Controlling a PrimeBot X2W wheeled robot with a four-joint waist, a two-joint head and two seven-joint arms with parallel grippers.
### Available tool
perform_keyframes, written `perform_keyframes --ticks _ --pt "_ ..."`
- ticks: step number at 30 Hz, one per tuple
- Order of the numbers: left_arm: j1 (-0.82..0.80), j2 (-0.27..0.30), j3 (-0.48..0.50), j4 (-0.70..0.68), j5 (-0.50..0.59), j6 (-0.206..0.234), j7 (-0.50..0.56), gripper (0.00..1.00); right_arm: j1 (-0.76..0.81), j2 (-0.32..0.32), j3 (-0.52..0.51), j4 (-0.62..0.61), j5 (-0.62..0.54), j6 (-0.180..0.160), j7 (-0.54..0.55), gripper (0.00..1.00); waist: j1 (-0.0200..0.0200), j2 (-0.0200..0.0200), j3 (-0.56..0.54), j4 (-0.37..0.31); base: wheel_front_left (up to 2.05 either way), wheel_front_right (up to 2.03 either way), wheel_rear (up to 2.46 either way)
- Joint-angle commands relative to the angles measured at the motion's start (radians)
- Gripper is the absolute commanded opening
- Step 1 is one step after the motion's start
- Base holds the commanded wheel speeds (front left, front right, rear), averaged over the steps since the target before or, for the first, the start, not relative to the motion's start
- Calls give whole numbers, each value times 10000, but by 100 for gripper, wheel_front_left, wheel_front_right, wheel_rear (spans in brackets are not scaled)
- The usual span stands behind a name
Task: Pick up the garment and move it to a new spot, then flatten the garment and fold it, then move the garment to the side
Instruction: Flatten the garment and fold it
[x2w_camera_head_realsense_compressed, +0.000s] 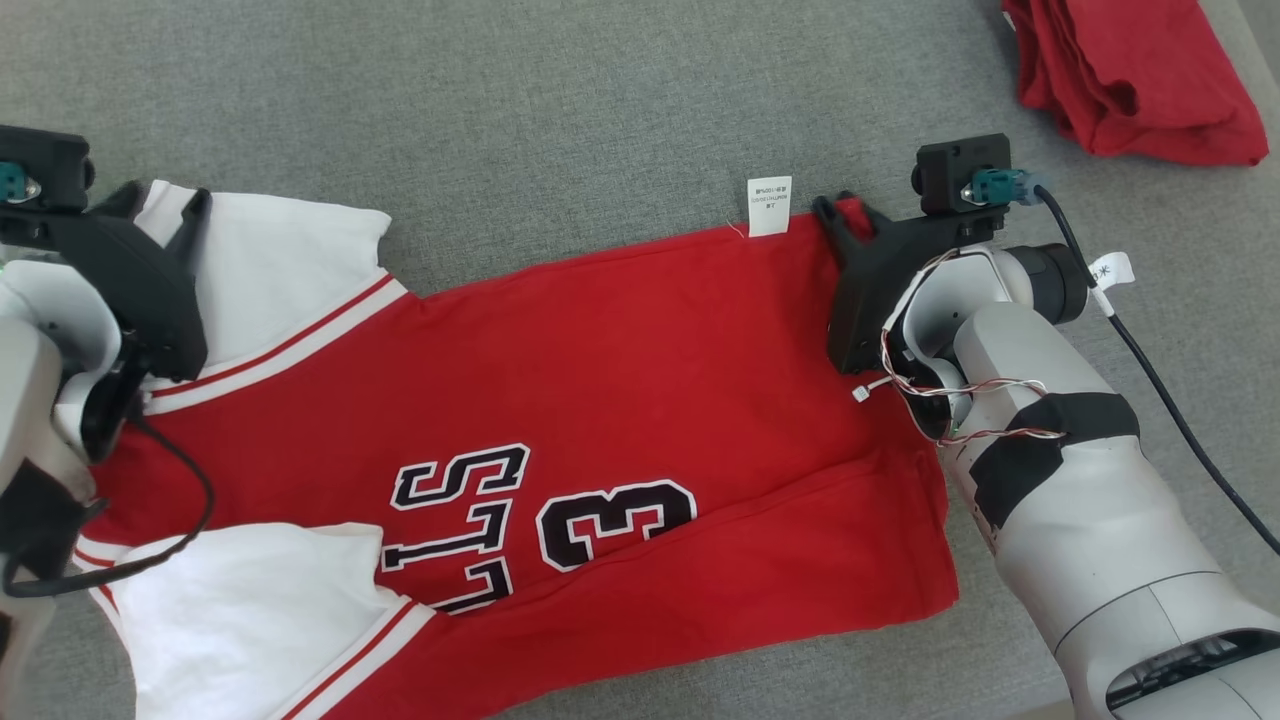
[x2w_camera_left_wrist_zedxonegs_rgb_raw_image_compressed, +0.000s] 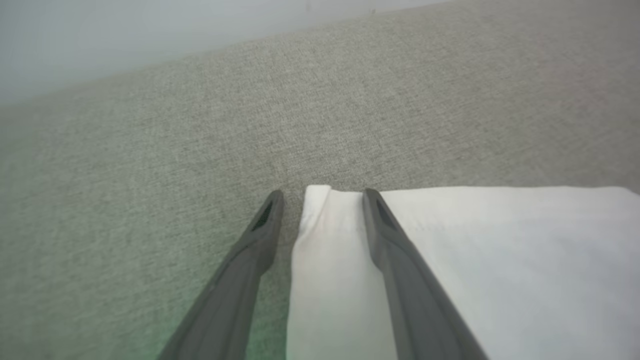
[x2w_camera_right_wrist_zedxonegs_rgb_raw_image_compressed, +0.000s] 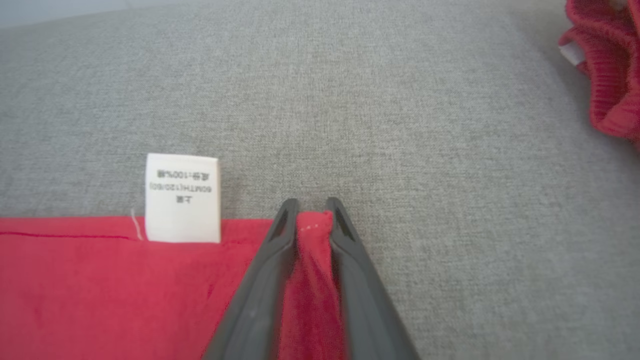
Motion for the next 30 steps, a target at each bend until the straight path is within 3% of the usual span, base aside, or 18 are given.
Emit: perform_keyframes --ticks 1,15,23,30 --pt "124 -121 -158 95 -147 11 7 0 -40 29 53 96 34 -20 -109 0 0 -1 -14 42 0 0 0" --pt "-231 -397 -570 -350 -556 14 -2001 0 58 -446 41 692 -47 -21 -1936 0 0 -1 -759 772 0 0 0" --pt "826 -443 -619 -1220 -871 14 -3342 0 849 -717 229 722 283 -21 -3018 0 0 -1 -1439 1206 0 0 0" --pt "2455 -264 -424 -2696 -1044 476 -4131 0 1912 -1108 427 -25 606 -21 -3411 0 0 -1 -1981 1580 0 0 0"
